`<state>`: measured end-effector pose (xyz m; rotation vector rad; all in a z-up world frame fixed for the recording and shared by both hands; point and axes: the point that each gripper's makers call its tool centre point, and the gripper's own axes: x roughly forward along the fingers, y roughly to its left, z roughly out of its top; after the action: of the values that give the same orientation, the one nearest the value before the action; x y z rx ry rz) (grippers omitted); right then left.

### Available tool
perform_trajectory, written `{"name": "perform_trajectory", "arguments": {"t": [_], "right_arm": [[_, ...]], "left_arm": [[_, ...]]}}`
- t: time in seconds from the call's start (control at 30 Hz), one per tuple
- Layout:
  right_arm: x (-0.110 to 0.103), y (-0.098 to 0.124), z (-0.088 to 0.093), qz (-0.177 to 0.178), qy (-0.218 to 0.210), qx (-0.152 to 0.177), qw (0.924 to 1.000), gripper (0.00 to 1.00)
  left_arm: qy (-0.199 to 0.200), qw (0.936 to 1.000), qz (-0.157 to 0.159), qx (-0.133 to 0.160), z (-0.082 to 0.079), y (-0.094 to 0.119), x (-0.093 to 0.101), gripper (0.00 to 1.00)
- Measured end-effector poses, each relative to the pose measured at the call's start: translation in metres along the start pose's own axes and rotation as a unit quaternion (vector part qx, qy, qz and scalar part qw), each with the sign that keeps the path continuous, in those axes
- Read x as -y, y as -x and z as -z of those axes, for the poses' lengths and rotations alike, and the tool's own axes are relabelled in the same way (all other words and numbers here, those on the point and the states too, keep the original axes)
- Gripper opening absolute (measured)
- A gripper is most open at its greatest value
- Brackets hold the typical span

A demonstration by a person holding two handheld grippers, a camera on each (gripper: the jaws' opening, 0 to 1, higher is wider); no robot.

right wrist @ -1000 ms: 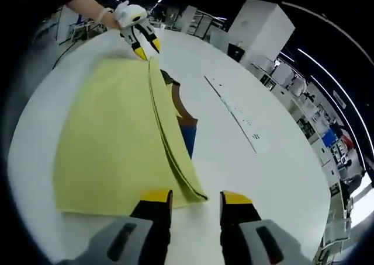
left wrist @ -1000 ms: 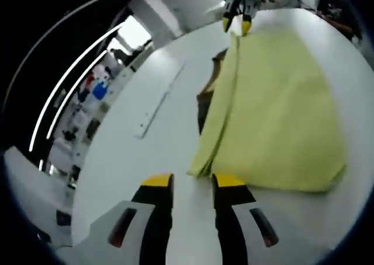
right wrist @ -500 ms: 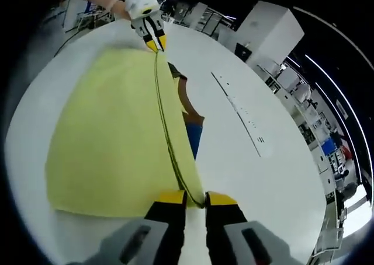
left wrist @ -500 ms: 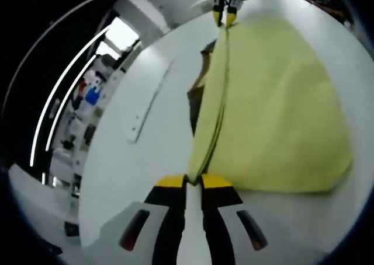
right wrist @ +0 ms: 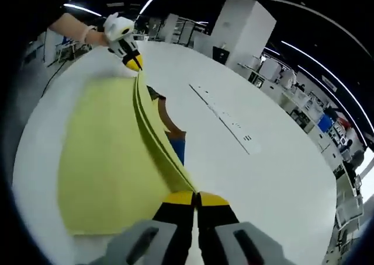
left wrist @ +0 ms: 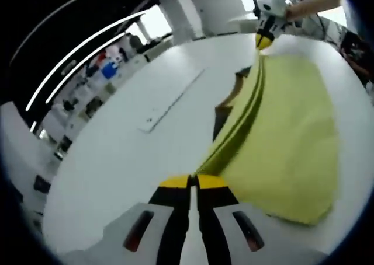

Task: Fold the garment on the visible template until the final outline fits inside the template.

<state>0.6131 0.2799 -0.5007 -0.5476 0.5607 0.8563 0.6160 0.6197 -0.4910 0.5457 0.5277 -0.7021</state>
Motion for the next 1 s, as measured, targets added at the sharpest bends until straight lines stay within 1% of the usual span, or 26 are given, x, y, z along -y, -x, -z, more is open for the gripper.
{"name": "perform_trajectory", "arguments": {"t": [0.1,0.13,0.17,0.23,0.3,0.33,0.37,0.4,0.43,0.5,0.57,0.7,0.77,0.83,0.93,1.0], "right_arm": [[0.005,0.0,-0.004,-0.001,-0.055,0.018,0.9983,0.0],[0.006,0.0,-0.002,0.0,-0.075,0.017,0.997,0.0],[0.009,-0.002,-0.002,0.002,-0.077,0.019,0.9969,0.0],[0.008,-0.005,0.0,0.0,-0.1,0.016,0.9949,0.0],[0.005,-0.008,0.002,0.001,-0.12,0.014,0.9927,0.0],[0.001,-0.007,0.002,0.004,-0.124,0.013,0.9922,0.0],[0.001,-0.01,0.004,0.005,-0.128,0.01,0.9918,0.0],[0.0,-0.012,0.005,0.005,-0.128,0.008,0.9917,0.0],[-0.001,-0.015,0.007,0.005,-0.13,0.004,0.9916,0.0],[-0.001,-0.018,0.01,0.004,-0.138,-0.002,0.9904,0.0],[0.0,-0.02,0.011,0.006,-0.142,-0.005,0.9898,0.0],[0.004,-0.023,0.013,0.007,-0.152,-0.009,0.9883,0.0],[0.005,-0.025,0.013,0.007,-0.148,-0.012,0.9889,0.0],[0.004,-0.025,0.014,0.008,-0.147,-0.016,0.989,0.0],[0.002,-0.027,0.016,0.008,-0.143,-0.021,0.9895,0.0],[0.003,-0.028,0.017,0.009,-0.135,-0.023,0.9905,0.0]], "left_arm": [[0.069,0.9975,0.002,0.015,-0.007,-0.001,-0.004,0.0],[0.094,0.9954,0.0,0.018,-0.008,-0.001,-0.006,0.0],[0.102,0.9945,0.001,0.023,-0.003,-0.011,-0.018,0.0],[0.121,0.9925,-0.001,0.019,0.0,-0.017,-0.024,0.0],[0.146,0.9892,0.002,0.012,0.003,-0.022,-0.021,0.0],[0.151,0.9884,0.003,0.007,0.005,-0.025,-0.022,0.0],[0.154,0.988,0.003,0.004,0.007,-0.029,-0.023,0.0],[0.151,0.9885,0.002,0.002,0.006,-0.029,-0.019,0.0],[0.153,0.9882,0.0,-0.004,0.006,-0.028,-0.011,0.0],[0.156,0.9877,0.001,-0.008,0.009,-0.032,-0.013,0.0],[0.169,0.9856,0.003,-0.012,0.013,-0.035,-0.015,0.0],[0.175,0.9843,0.0,-0.019,0.015,-0.033,-0.007,0.0],[0.178,0.9838,0.0,-0.022,0.018,-0.035,-0.012,0.0],[0.173,0.9846,0.001,-0.024,0.019,-0.034,-0.01,0.0],[0.153,0.9877,0.002,-0.031,0.023,-0.038,-0.015,0.0],[0.149,0.9884,0.0,-0.032,0.023,-0.037,-0.014,0.0]]}}
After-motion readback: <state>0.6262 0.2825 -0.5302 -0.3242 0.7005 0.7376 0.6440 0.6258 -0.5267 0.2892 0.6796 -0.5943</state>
